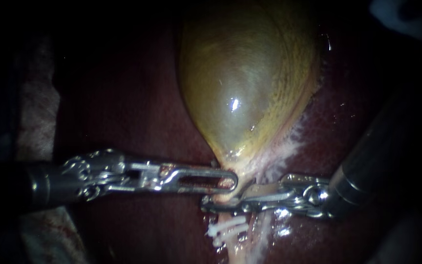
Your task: Clipping third clip left tube
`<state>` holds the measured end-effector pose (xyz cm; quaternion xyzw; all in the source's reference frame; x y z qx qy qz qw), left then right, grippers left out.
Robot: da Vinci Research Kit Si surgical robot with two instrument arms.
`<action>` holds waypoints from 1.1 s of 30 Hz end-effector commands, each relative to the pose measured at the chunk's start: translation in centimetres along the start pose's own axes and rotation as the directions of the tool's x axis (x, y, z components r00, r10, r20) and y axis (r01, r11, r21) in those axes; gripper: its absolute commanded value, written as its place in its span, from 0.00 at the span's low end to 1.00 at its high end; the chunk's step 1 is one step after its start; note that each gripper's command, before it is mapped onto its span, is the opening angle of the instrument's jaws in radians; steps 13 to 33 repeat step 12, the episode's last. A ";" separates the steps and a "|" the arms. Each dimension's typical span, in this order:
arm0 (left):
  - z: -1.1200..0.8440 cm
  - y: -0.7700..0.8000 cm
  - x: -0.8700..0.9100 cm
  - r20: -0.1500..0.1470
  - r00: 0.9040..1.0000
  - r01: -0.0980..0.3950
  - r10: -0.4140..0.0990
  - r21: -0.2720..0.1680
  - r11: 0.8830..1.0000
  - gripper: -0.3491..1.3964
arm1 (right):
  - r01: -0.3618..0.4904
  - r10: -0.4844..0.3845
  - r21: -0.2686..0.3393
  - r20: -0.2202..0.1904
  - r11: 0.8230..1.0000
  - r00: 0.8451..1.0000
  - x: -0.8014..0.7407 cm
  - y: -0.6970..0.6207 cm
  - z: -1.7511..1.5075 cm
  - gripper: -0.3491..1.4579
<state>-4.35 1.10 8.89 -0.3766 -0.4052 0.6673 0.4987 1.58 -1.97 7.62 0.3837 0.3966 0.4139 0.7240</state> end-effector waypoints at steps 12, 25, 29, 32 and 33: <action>0.00 0.00 0.00 0.000 1.000 0.000 0.000 0.000 1.000 0.00 | 0.001 -0.001 0.000 0.000 1.000 1.000 -0.01 0.00 0.01 0.00; 0.00 0.00 0.00 0.000 1.000 0.000 0.000 0.000 1.000 0.00 | 0.001 -0.001 0.000 0.000 1.000 1.000 -0.01 0.00 0.01 0.00; 0.00 0.00 0.00 0.000 1.000 0.000 0.000 0.000 1.000 0.00 | 0.001 -0.001 0.000 0.000 1.000 1.000 -0.01 0.00 0.01 0.00; 0.00 0.00 0.00 0.000 1.000 0.000 0.000 0.000 1.000 0.00 | 0.001 -0.001 0.000 0.000 1.000 1.000 -0.01 0.00 0.01 0.00; 0.00 0.00 0.00 0.000 1.000 0.000 0.000 0.000 1.000 0.00 | 0.001 -0.001 0.000 0.000 1.000 1.000 -0.01 0.00 0.01 0.00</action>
